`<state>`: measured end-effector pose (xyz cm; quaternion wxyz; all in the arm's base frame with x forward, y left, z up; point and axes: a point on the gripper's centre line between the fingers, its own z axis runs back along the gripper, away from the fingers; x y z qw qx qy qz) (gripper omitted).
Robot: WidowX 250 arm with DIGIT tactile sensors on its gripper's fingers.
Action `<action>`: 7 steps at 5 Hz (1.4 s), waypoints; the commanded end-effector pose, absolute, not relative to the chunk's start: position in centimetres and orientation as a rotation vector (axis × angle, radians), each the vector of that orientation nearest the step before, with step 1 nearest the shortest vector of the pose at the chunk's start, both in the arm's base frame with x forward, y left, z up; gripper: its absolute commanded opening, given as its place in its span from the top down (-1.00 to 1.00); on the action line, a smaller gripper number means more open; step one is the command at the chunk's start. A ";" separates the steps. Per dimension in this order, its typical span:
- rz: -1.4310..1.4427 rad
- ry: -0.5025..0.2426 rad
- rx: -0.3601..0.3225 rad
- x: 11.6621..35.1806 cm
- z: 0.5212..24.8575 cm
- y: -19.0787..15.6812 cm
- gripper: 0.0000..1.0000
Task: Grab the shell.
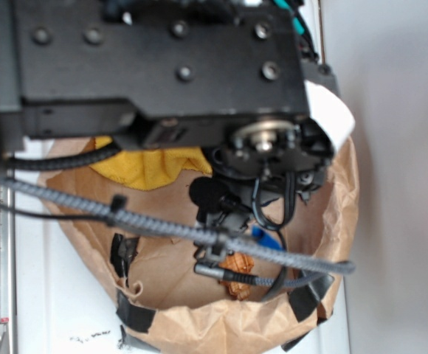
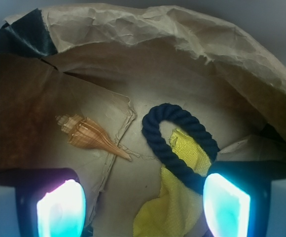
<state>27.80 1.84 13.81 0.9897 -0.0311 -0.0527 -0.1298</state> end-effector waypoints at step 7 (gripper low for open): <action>-0.931 -0.160 -0.126 27.5 6.8 -6.8 -1.00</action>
